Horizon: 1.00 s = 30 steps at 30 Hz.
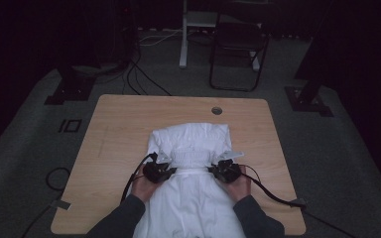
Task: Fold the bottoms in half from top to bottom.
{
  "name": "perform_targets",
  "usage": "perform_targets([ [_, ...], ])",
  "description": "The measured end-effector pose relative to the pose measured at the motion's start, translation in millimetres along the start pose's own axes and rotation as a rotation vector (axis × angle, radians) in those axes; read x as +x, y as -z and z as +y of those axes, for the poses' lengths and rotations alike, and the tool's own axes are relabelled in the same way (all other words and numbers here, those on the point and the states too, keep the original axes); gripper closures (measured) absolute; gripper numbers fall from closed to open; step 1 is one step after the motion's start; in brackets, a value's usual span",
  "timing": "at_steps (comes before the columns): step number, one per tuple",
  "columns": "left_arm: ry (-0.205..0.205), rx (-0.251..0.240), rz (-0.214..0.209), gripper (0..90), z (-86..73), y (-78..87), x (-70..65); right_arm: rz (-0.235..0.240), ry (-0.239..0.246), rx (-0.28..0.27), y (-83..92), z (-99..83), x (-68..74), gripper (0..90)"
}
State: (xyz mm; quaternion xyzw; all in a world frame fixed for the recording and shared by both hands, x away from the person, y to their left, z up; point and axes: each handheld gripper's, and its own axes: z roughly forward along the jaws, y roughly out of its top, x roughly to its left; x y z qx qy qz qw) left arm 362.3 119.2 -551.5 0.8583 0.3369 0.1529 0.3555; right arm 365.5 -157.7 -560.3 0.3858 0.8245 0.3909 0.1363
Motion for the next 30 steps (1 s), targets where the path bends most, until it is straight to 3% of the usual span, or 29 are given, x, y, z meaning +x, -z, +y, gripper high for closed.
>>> perform_targets([
  [5,0.035,-0.013,0.009,79.6,7.6,-8.9,16.2,-0.024,-0.024,-0.006,-14.7,15.2,-12.0,85.6],
  [19,0.057,0.002,0.062,79.6,42.0,-39.6,52.6,-0.087,-0.087,-0.011,-41.4,44.8,-40.9,85.6],
  [25,0.053,0.022,0.104,79.5,56.1,-50.7,57.0,-0.117,-0.111,-0.008,-47.6,53.2,-53.0,85.6],
  [30,0.036,0.032,0.125,79.7,56.7,-48.5,52.7,-0.116,-0.117,-0.008,-48.0,54.4,-55.0,85.5],
])
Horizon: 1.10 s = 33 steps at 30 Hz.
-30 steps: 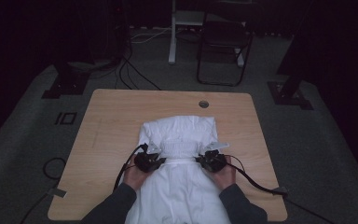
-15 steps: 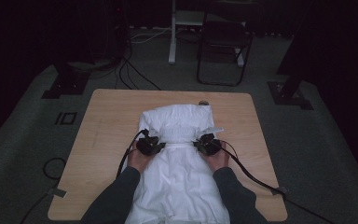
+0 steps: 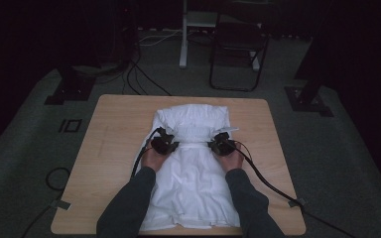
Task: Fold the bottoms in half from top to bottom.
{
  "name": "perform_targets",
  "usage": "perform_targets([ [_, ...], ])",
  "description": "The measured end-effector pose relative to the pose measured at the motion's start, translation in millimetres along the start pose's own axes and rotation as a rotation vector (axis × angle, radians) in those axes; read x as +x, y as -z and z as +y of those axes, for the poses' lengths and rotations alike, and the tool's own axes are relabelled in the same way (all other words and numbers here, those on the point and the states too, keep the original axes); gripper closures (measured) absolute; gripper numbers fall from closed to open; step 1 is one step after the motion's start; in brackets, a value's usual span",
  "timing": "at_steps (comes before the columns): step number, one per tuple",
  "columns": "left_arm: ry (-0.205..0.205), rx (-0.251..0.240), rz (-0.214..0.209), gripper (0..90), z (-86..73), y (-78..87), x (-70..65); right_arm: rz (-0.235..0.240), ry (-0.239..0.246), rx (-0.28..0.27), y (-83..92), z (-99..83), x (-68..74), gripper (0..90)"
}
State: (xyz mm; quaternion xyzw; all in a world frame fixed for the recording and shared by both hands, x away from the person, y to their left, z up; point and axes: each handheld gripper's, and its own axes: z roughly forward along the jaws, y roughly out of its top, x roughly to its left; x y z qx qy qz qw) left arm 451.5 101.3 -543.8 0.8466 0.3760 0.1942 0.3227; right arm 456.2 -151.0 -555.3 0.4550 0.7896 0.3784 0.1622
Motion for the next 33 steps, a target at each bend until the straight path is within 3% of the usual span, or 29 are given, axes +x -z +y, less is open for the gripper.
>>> perform_targets([
  [4,0.024,-0.018,-0.039,81.3,-0.6,10.5,2.0,0.032,0.006,-0.009,6.2,-0.6,-3.5,85.9],
  [7,0.031,-0.076,-0.052,81.8,4.2,27.9,0.1,0.046,0.016,-0.048,21.0,2.5,-3.8,86.3],
  [15,0.002,-0.268,-0.067,81.8,17.4,105.7,-20.3,0.077,0.099,-0.223,95.1,18.9,13.7,86.5],
  [20,-0.029,-0.292,-0.108,81.4,-1.1,139.0,-36.1,0.126,0.160,-0.256,132.9,6.7,34.4,86.4],
  [24,-0.043,-0.209,-0.142,81.1,-34.0,129.0,-47.0,0.163,0.190,-0.189,132.9,-22.7,47.4,86.4],
  [29,-0.008,-0.064,-0.164,81.0,-73.7,88.5,-50.4,0.174,0.183,-0.045,98.7,-58.9,55.8,86.3],
  [31,0.004,-0.040,-0.169,80.7,-82.7,75.9,-48.1,0.180,0.163,-0.003,86.1,-68.8,57.3,86.2],
  [33,0.044,-0.059,-0.204,80.7,-86.5,70.8,-43.6,0.166,0.166,0.023,75.8,-75.0,58.2,86.1],
])
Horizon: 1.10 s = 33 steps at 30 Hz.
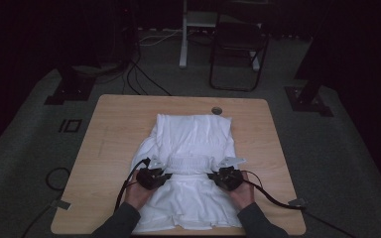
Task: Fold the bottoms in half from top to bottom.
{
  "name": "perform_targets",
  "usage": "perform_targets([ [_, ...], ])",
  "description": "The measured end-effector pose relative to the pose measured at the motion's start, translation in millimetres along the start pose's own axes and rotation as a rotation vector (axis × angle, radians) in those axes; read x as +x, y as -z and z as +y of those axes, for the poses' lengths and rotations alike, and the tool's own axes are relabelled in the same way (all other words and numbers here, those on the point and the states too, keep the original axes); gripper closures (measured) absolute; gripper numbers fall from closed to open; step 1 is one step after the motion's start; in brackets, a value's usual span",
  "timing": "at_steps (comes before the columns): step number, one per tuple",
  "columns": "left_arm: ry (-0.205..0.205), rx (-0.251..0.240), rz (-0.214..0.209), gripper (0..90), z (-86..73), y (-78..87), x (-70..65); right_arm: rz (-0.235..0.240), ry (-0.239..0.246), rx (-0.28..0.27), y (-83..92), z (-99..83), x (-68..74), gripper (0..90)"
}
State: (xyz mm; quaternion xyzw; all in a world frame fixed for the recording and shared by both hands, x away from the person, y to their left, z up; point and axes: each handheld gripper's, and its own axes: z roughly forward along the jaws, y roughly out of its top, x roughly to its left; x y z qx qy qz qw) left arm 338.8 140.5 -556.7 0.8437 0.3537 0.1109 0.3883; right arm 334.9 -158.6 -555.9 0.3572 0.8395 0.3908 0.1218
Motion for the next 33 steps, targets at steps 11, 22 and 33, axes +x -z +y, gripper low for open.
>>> perform_targets([
  [11,-0.057,-0.026,0.055,80.2,15.8,-17.8,13.7,-0.011,-0.054,-0.040,-16.7,7.0,-24.3,85.7],
  [22,-0.030,-0.036,0.102,80.1,38.7,-39.1,32.6,-0.056,-0.108,-0.052,-33.6,26.5,-51.8,85.7],
  [33,0.007,-0.039,0.107,79.4,44.5,-43.5,37.1,-0.071,-0.143,-0.050,-38.7,33.7,-59.9,85.6],
])
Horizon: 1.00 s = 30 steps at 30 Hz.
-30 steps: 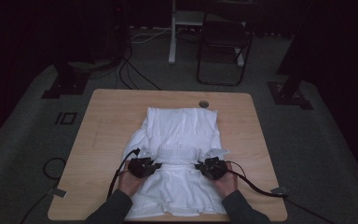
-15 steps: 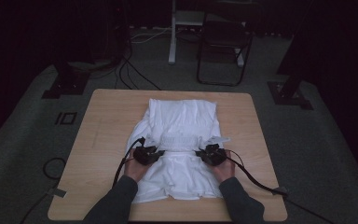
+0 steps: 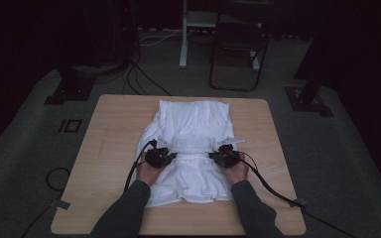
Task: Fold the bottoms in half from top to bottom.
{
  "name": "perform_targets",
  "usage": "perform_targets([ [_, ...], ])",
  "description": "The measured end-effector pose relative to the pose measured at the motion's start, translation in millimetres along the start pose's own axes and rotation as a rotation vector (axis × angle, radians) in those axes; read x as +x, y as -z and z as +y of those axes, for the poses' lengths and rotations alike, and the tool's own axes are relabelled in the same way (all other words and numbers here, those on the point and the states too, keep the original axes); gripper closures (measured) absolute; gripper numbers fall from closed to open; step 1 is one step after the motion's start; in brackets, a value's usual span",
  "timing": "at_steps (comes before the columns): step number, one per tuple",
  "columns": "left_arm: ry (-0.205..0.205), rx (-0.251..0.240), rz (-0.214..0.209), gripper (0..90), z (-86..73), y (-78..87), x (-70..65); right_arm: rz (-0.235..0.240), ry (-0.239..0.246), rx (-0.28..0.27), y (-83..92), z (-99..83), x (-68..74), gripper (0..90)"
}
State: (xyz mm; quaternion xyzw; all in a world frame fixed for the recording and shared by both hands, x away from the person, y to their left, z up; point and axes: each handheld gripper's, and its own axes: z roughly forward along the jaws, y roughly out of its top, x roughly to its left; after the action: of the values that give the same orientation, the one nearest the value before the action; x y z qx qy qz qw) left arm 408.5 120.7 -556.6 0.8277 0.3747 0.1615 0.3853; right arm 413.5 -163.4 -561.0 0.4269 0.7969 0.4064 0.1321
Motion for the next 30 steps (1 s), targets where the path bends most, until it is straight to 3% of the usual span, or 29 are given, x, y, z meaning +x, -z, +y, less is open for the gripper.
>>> perform_targets([
  [2,-0.016,0.000,0.008,79.3,0.0,0.4,-1.2,0.006,-0.009,0.003,0.2,0.4,-0.8,85.4],
  [6,-0.005,-0.006,0.004,81.7,3.0,4.9,-1.1,0.004,0.004,-0.002,1.6,1.2,-0.3,86.3],
  [8,-0.020,-0.032,0.007,82.2,9.7,16.1,-4.6,-0.001,0.020,-0.018,7.8,4.3,1.7,86.9],
  [11,-0.052,-0.107,0.001,82.6,24.6,41.7,-9.8,0.008,0.036,-0.098,28.0,13.8,3.9,87.0],
  [14,-0.068,-0.213,-0.002,82.5,36.8,70.7,-19.1,0.020,0.063,-0.199,55.9,25.6,9.8,87.0],
  [16,-0.087,-0.234,-0.008,82.4,36.9,81.7,-25.5,0.024,0.084,-0.239,72.1,28.7,16.8,86.9],
  [18,-0.091,-0.207,-0.026,82.1,30.5,82.4,-29.9,0.021,0.103,-0.228,79.4,25.5,22.2,86.9],
  [21,-0.074,-0.135,-0.060,80.3,11.5,71.9,-30.7,0.030,0.109,-0.167,75.0,8.4,26.7,86.4],
  [26,0.051,0.008,-0.122,67.4,-20.5,38.4,-19.7,0.035,0.096,-0.030,45.5,-26.2,28.3,80.2],
  [29,0.098,-0.020,-0.161,57.3,-24.2,42.0,-14.8,0.057,0.059,0.011,39.1,-31.9,25.3,63.8],
  [30,0.098,-0.020,-0.161,54.5,-24.2,42.0,-14.8,0.057,0.059,0.011,39.1,-31.9,25.3,63.8],
])
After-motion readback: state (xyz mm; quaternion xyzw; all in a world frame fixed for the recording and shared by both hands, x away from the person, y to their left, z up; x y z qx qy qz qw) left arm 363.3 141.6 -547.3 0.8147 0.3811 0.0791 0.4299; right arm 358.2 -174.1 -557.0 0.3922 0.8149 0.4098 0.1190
